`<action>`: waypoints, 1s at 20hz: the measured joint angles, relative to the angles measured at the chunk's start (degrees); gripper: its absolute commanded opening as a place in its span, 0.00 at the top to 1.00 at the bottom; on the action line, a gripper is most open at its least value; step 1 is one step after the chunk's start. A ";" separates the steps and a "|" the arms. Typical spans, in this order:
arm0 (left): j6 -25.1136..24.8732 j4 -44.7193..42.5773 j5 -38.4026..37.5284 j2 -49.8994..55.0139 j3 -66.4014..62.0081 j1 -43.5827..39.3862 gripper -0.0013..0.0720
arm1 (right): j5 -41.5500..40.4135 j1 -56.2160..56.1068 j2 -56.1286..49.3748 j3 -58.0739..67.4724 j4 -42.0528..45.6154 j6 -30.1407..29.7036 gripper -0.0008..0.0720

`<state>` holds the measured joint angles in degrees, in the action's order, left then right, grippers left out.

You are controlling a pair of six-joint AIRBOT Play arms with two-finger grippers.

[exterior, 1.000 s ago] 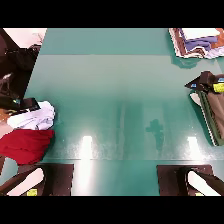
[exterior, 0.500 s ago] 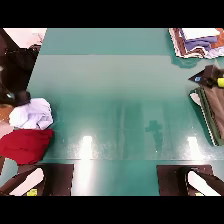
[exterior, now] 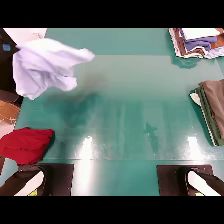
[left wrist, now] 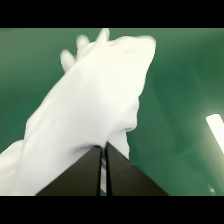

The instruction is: Fold the shirts.

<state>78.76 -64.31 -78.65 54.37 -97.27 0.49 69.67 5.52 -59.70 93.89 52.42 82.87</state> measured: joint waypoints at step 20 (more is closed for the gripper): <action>-1.01 0.87 -0.26 35.87 -3.65 -22.32 0.29 | 0.11 0.00 0.02 4.15 1.27 0.02 0.97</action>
<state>77.76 -63.44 -78.91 90.24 -100.92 -21.82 69.78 5.52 -59.68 98.04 53.69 82.89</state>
